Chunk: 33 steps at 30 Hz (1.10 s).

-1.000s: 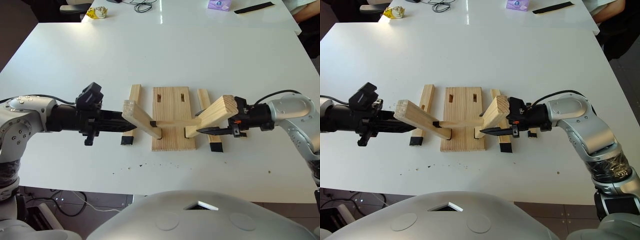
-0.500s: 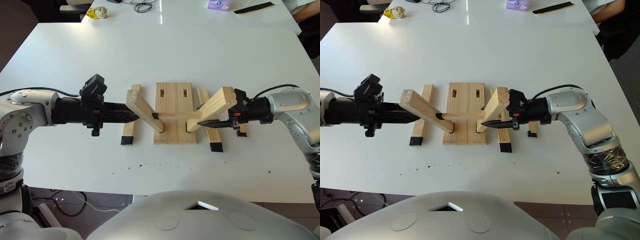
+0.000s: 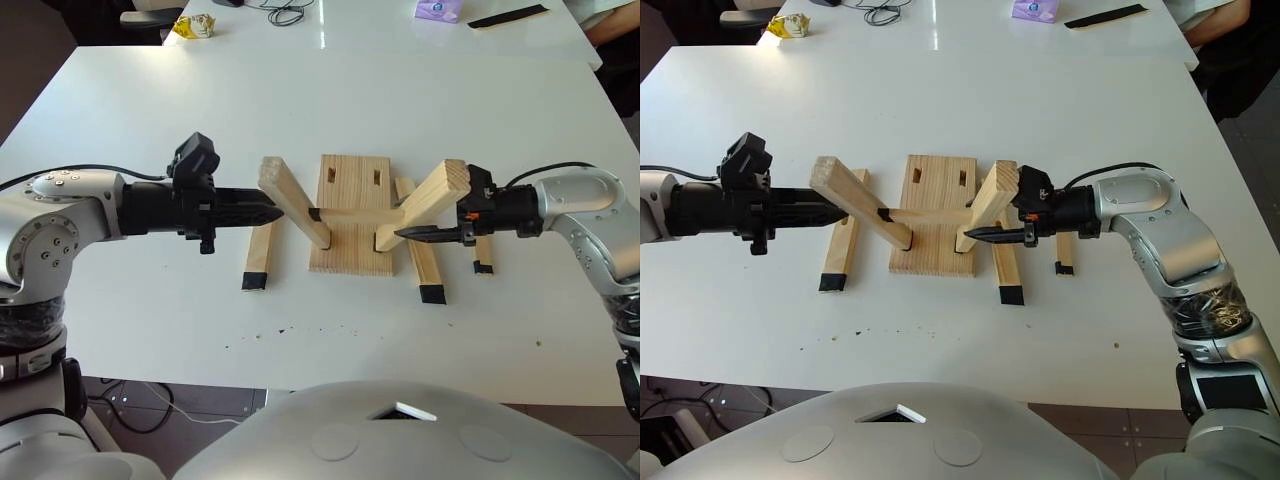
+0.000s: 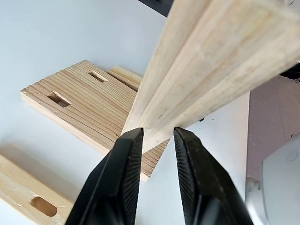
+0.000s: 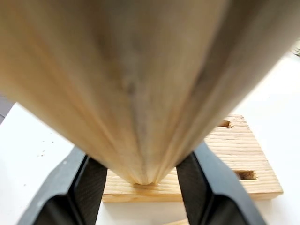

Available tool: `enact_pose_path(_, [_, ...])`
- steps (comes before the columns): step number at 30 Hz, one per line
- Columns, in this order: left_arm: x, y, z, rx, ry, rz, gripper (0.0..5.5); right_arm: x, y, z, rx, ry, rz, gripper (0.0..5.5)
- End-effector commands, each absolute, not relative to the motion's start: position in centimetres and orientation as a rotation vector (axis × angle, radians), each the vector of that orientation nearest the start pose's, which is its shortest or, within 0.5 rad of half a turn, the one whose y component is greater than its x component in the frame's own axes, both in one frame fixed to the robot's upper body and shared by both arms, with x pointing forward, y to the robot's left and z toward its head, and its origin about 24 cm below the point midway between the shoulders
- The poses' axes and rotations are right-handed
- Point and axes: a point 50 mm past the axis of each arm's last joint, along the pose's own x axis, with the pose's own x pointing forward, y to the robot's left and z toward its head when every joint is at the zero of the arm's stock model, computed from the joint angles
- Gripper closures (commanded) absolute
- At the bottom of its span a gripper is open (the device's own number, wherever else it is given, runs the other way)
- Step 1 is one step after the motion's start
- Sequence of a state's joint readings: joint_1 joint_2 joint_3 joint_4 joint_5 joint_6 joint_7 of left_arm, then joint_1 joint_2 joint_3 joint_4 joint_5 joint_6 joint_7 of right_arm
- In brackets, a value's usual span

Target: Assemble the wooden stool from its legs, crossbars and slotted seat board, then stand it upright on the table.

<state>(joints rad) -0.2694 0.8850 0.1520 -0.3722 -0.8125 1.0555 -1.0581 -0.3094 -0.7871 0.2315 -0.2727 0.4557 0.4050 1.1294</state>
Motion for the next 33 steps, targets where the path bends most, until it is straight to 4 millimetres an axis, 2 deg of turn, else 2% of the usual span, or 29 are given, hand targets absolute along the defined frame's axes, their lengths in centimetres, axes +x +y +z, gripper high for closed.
enact_pose_path(1, [22.9, 17.1, 15.3, -0.07, 0.415, -1.361, 4.09, 23.6, -12.7, 9.6, -0.374, 0.351, 1.43, 3.08])
enact_pose_path(6, [22.5, 19.6, 13.5, 0.012, 0.449, -1.234, 3.43, 22.9, -14.8, 9.1, -0.389, 0.377, 1.293, 2.27])
enact_pose_path(11, [21.4, 20.8, 13.0, -0.027, 0.456, -1.254, 3.28, 21.7, -16.6, 9.8, -0.381, 0.344, 1.182, 2.26])
enact_pose_path(16, [20.3, 20.5, 13.8, -0.075, 0.433, -1.325, 3.28, 21.0, -17.4, 10.6, -0.37, 0.279, 1.082, 2.26])
enact_pose_path(20, [20.9, 21.3, 15.5, -0.086, 0.354, -1.259, 3.28, 19.6, -18.4, 11.6, -0.349, 0.26, 1.041, 2.26])
enact_pose_path(24, [21.5, 22.4, 19.1, -0.176, 0.21, -1.193, 3.28, 17.9, -20.7, 13.3, -0.301, 0.224, 0.906, 2.26])
enact_pose_path(27, [21.6, 22.4, 21.5, -0.23, 0.102, -1.16, 3.28, 17.3, -21.7, 15.3, -0.268, 0.148, 0.81, 2.26])
enact_pose_path(28, [21.6, 22.3, 22.0, -0.248, 0.075, -1.153, 3.47, 17.2, -21.8, 15.9, -0.26, 0.122, 0.795, 2.26])
enact_pose_path(31, [22.2, 21.7, 23.7, -0.295, -0.002, -1.129, 3.9, 17.7, -21.4, 18.2, -0.202, -0.002, 0.748, 2.71])
enact_pose_path(33, [23.0, 20.9, 24.5, -0.297, -0.039, -1.108, 3.93, 17.8, -20.3, 19.6, -0.162, -0.082, 0.749, 2.91])
